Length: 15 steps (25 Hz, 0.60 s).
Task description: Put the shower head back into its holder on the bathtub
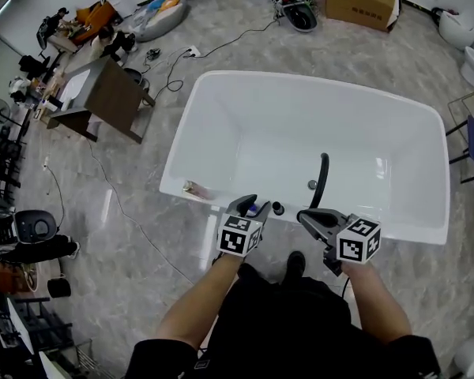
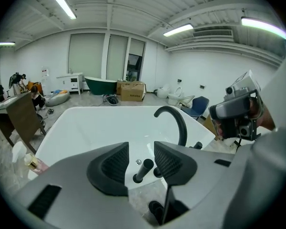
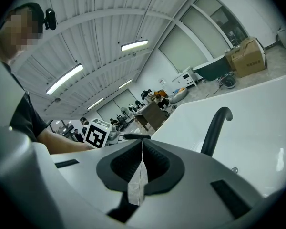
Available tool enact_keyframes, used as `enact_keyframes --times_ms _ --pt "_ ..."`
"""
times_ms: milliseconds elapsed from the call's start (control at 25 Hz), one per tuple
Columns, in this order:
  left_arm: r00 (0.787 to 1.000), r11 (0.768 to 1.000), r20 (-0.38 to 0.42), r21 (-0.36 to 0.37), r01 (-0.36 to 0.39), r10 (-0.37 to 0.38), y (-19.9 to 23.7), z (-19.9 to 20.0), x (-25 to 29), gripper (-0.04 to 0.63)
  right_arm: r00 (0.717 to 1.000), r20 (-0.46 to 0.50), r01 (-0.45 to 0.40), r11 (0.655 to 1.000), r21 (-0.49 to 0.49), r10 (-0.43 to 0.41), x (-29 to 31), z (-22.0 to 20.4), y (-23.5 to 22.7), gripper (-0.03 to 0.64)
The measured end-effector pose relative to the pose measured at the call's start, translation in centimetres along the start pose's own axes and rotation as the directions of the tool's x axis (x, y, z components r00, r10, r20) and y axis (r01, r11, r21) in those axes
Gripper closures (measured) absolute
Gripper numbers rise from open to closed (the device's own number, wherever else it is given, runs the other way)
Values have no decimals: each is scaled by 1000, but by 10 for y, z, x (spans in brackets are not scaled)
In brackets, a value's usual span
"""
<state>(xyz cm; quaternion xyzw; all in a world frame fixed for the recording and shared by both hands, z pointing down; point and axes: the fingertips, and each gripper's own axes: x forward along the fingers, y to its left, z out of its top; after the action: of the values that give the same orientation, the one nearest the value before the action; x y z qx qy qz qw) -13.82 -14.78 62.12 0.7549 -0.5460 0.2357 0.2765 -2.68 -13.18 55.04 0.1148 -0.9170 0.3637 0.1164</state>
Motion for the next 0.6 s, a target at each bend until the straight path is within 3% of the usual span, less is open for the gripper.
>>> enact_keyframes --times_ms 160,360,600 --pt "995 1000 93 -3 -23 23 8 20 -26 427 1000 -1 -16 1000 -6 16 -2 1 3 597" --pt "979 995 195 90 41 -58 -3 48 -72 485 999 21 -39 999 -26 40 -5 15 10 600" --pt "957 996 279 58 61 -75 11 70 -118 555 996 43 -71 989 -130 77 18 47 29 601"
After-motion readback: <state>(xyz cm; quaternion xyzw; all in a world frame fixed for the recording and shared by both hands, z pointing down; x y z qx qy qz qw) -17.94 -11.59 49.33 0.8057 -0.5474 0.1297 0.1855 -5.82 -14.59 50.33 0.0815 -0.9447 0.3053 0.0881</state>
